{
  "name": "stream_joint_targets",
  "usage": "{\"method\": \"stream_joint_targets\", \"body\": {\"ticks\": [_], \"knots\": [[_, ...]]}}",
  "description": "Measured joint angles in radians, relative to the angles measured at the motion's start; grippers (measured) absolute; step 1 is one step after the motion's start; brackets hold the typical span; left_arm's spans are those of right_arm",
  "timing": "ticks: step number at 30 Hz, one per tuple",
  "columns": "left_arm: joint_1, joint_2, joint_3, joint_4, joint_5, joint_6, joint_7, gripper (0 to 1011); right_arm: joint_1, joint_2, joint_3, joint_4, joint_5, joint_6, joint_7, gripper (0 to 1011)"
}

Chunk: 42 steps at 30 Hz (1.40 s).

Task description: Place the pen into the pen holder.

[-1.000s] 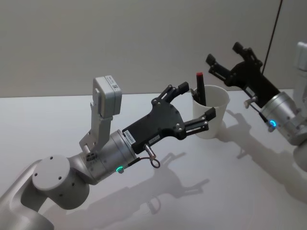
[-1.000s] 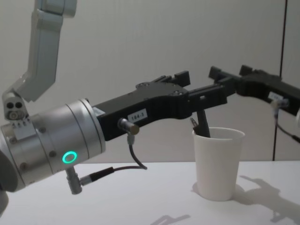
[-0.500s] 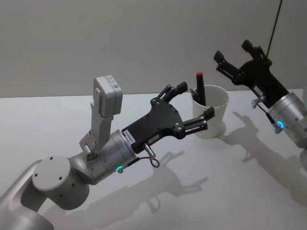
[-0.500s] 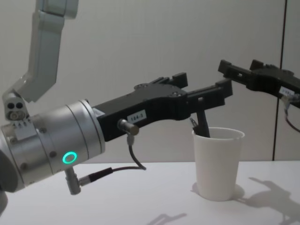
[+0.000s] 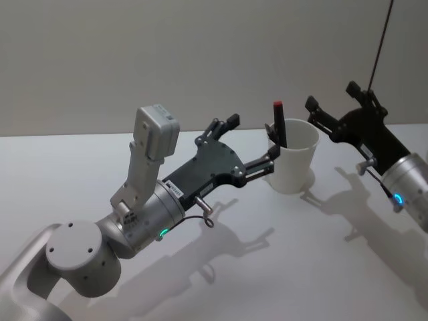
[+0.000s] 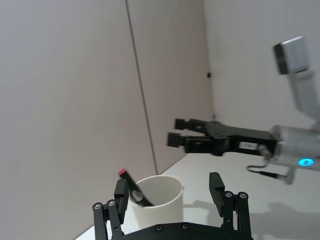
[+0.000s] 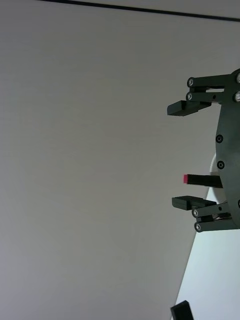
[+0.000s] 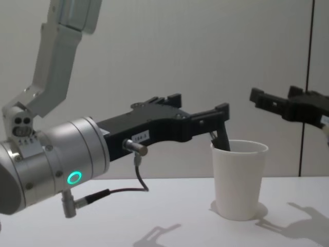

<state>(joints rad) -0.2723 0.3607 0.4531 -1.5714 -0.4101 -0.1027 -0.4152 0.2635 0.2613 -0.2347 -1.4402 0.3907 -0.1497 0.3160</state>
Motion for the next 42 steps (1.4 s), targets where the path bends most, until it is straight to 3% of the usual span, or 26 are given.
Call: {"method": "stream_joint_targets", "body": {"ticks": [29,42], "knots": [[0.033,0.02,0.001,-0.051,0.192,0.107,0.37,1001,-0.262,0.073,0.009,-0.309,-0.097,0.174,-0.236,1002],[0.036,0.022,0.001,-0.056,0.21,0.117,0.404,1001,-0.278,0.077,0.009,-0.326,-0.103,0.184,-0.249,1001]]}}
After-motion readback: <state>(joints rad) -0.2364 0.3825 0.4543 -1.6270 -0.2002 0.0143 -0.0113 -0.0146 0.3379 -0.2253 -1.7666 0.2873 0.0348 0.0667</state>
